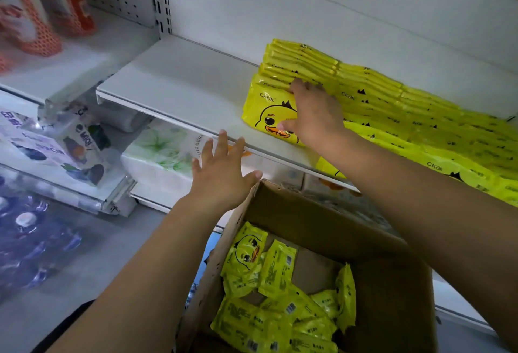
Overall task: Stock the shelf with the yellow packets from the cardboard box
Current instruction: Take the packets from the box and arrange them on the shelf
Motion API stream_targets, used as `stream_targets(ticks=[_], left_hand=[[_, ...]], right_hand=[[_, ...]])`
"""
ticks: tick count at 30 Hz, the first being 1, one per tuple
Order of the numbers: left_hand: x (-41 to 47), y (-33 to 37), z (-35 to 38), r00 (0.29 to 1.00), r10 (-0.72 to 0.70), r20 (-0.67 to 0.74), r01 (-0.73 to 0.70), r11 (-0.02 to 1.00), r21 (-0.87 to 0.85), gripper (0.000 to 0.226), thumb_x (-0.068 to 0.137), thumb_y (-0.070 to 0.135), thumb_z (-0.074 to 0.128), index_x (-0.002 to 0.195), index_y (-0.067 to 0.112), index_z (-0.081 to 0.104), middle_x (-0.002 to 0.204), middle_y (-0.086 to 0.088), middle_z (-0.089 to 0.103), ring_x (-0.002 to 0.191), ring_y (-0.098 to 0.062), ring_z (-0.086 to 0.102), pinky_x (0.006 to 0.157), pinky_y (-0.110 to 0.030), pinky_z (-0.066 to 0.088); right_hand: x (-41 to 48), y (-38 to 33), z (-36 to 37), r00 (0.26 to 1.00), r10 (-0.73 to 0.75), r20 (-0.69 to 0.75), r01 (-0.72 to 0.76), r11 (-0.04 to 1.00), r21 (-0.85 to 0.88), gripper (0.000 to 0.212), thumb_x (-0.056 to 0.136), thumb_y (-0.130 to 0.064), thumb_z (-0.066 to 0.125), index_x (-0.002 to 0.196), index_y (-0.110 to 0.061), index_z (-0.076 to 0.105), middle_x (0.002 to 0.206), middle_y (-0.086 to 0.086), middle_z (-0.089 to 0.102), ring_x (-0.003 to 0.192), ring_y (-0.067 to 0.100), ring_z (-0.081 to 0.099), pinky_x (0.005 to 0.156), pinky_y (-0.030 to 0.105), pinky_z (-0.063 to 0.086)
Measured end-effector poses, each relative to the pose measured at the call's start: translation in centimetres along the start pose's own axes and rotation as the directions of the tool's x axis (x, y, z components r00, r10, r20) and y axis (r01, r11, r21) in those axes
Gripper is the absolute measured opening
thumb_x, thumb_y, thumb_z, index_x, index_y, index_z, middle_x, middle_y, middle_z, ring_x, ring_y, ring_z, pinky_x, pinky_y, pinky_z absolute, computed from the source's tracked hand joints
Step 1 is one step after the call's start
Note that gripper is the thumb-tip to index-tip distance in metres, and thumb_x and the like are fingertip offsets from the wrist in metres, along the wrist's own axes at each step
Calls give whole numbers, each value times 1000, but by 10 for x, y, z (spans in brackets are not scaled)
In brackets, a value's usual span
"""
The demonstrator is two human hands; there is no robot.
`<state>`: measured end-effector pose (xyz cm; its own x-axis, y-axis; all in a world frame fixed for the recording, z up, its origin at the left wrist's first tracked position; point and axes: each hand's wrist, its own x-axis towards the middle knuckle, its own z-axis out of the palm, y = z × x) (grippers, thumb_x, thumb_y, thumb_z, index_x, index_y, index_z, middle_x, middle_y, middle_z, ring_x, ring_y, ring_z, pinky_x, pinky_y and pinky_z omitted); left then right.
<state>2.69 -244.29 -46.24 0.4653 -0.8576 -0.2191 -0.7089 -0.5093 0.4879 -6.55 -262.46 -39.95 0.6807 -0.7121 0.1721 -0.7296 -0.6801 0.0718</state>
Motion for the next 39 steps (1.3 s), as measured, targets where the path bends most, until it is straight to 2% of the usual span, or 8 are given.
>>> stream_targets(ticks=[6, 9, 16, 20, 24, 29, 35, 39], left_hand=[[-1, -2, 6, 1000, 16, -16, -16, 999, 28, 78, 100, 60, 48, 163, 30, 12, 172, -2, -16, 158, -31, -7, 123, -60, 10], [-5, 1, 10, 999, -30, -31, 26, 990, -139, 89, 99, 57, 53, 164, 21, 4, 172, -2, -14, 159, -30, -3, 125, -59, 12], [-30, 3, 50, 973, -165, 163, 194, 965, -177, 97, 99, 62, 49, 163, 9, 0, 172, -11, 1, 156, -36, 16, 123, -55, 22], [-43, -2, 74, 962, -214, 170, 237, 963, -127, 77, 104, 58, 41, 152, 0, 26, 151, -28, 45, 136, -46, 47, 104, -49, 41], [-53, -15, 96, 972, -227, 65, 235, 960, -150, 63, 106, 57, 28, 117, 0, 52, 122, -28, 61, 116, -46, 57, 87, -47, 42], [-57, -15, 106, 981, -188, -44, 175, 961, -213, 60, 106, 57, 26, 89, 6, 52, 96, -21, 62, 99, -42, 59, 75, -43, 37], [-55, -13, 109, 971, -235, -46, 221, 954, -204, 53, 107, 55, 24, 79, 14, 45, 81, -4, 55, 89, -35, 53, 72, -40, 34], [-49, -12, 112, 970, -234, -64, 220, 959, -179, 52, 108, 52, 25, 79, 14, 45, 77, -2, 51, 84, -34, 50, 70, -40, 33]], right_hand=[[-10, 3, -1, 996, -43, -73, 43, 999, -2, 80, 71, -53, 82, 133, -15, 49, 132, 8, 53, 125, 31, 45, 90, 44, 43], [-31, 7, -8, 982, -77, -175, 90, 993, 70, 78, 69, -55, 81, 130, -14, 55, 128, 7, 56, 123, 31, 47, 91, 43, 42], [-143, 11, 26, 901, -103, -420, 250, 917, 311, 39, 80, -35, 79, 107, -9, 66, 108, 6, 66, 105, 28, 54, 85, 40, 43], [-209, 17, 81, 953, -59, -297, 192, 876, 442, 29, 88, -35, 73, 101, -10, 68, 98, 4, 67, 96, 26, 58, 80, 39, 48], [-256, 21, 144, 983, 165, 77, -178, 775, 606, 25, 88, -34, 74, 99, -14, 67, 99, 3, 67, 97, 25, 59, 76, 36, 46], [-270, 35, 238, 693, 322, 645, -710, 462, 532, 34, 89, -40, 73, 102, -10, 66, 108, 15, 71, 106, 32, 65, 89, 39, 51], [-261, 31, 299, 335, 453, 826, -940, 221, 259, 75, 87, -49, 72, 136, 1, 48, 139, 20, 55, 128, 36, 54, 95, 35, 47], [-265, 27, 335, 270, 433, 860, -963, 126, 238, 105, 59, -64, 84, 136, -1, 50, 137, 15, 59, 126, 31, 58, 100, 39, 51]])
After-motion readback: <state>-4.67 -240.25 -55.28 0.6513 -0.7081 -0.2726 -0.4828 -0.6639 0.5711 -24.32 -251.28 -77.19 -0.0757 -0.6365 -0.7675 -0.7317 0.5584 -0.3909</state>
